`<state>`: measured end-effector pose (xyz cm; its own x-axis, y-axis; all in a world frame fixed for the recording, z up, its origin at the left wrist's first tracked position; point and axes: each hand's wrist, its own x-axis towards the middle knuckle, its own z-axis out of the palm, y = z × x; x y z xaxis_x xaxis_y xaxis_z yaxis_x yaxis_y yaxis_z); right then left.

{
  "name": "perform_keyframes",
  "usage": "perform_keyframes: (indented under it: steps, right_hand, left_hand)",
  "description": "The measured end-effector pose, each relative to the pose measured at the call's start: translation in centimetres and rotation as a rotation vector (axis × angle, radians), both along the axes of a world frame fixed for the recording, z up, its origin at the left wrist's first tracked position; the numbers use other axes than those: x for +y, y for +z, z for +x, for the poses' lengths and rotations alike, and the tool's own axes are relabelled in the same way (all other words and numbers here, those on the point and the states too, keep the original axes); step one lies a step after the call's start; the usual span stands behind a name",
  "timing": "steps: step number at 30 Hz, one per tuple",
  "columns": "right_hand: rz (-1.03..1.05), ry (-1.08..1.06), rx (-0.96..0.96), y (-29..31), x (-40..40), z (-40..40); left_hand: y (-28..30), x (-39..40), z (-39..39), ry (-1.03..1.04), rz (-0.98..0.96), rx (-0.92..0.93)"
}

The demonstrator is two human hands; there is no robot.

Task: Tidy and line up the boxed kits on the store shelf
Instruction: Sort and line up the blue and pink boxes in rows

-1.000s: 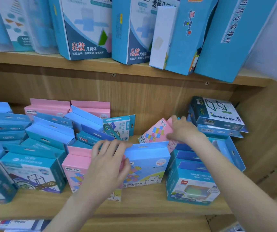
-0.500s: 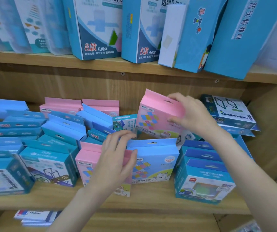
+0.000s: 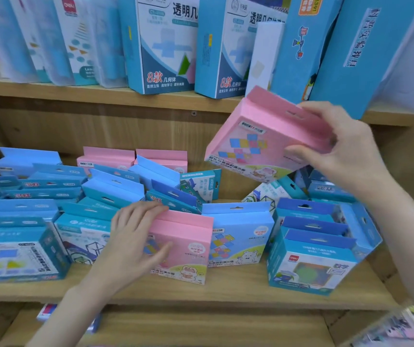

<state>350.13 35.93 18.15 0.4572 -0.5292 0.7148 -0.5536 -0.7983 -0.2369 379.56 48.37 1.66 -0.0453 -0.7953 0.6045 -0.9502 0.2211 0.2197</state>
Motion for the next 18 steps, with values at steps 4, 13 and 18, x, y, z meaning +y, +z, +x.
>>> perform_keyframes:
  steps: [4,13,18]
  right_hand:
    - [0.09,0.06,-0.07,1.0,1.3,-1.1]
    - [0.262,0.261,0.087,1.5,5.8,-2.4]
    - [0.23,0.275,0.301,-5.3,7.0,2.5]
  left_hand:
    - [0.4,-0.6,1.1,-0.051,0.018,-0.03]
    - [2.5,-1.0,3.8,-0.206,0.233,0.004]
    - [2.6,-0.7,4.4,-0.204,0.281,0.128]
